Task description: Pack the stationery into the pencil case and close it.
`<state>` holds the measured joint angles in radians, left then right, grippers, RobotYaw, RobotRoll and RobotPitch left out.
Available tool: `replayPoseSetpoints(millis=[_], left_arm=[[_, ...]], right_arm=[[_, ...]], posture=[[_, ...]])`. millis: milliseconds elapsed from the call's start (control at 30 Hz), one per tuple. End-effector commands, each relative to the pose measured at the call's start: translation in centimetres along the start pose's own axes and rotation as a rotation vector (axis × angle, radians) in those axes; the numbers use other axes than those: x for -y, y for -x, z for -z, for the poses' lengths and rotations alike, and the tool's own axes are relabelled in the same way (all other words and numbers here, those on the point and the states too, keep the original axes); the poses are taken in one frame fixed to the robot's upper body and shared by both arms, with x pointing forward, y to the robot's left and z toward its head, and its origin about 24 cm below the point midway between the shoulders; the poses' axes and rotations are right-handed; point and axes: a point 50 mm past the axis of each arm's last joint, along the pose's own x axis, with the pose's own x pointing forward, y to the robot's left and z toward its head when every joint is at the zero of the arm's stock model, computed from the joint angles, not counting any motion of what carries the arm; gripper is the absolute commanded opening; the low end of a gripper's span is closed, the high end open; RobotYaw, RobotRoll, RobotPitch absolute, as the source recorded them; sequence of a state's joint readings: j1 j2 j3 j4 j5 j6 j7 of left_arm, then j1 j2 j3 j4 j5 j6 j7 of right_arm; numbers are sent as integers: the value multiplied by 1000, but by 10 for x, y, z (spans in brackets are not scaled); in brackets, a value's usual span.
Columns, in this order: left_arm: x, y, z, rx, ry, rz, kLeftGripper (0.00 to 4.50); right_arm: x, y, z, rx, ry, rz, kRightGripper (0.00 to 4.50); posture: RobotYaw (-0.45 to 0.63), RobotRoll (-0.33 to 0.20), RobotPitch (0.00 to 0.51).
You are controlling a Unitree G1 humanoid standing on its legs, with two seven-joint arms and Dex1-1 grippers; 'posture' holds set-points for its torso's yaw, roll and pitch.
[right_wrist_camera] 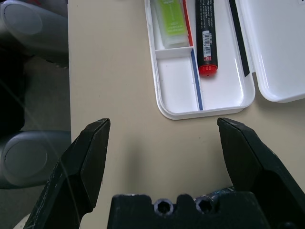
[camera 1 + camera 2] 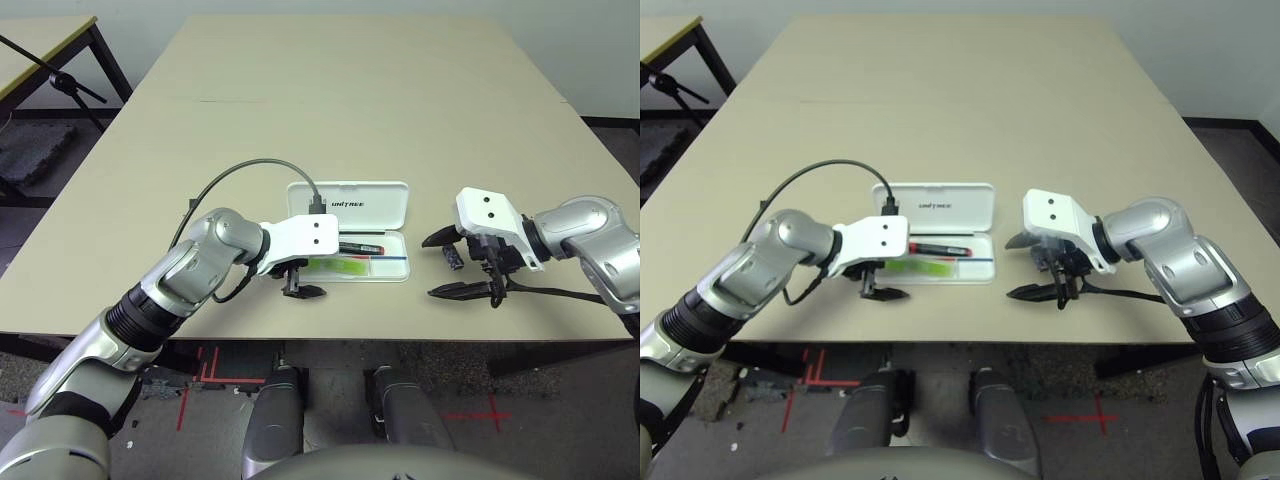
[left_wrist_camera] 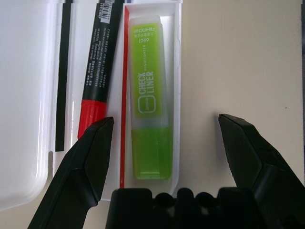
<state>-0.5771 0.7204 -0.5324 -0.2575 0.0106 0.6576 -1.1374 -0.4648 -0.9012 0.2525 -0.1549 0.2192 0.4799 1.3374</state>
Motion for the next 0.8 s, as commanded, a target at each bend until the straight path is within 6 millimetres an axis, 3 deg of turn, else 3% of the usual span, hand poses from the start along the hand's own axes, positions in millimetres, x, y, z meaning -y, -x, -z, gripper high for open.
replayPoseSetpoints(millis=[33,200,333,600,800], left_arm=[[2,1,-3,11,-10,4,4434],[-13,17,-26,131,-47,-101,4434],[-6,39,-36,190,-119,-100,4434],[2,75,-35,181,-170,-125,4434],[6,76,-33,186,-161,-120,4434]], right_arm=[[1,-2,-1,-3,11,-1,4500],[1,-2,0,-5,10,-1,4500],[1,7,3,-9,-14,13,4500],[1,35,8,-18,-131,148,4500],[2,39,-6,85,-264,288,4500]], posture=[[5,0,134],[4,0,133],[0,0,133],[21,0,132],[23,0,133]])
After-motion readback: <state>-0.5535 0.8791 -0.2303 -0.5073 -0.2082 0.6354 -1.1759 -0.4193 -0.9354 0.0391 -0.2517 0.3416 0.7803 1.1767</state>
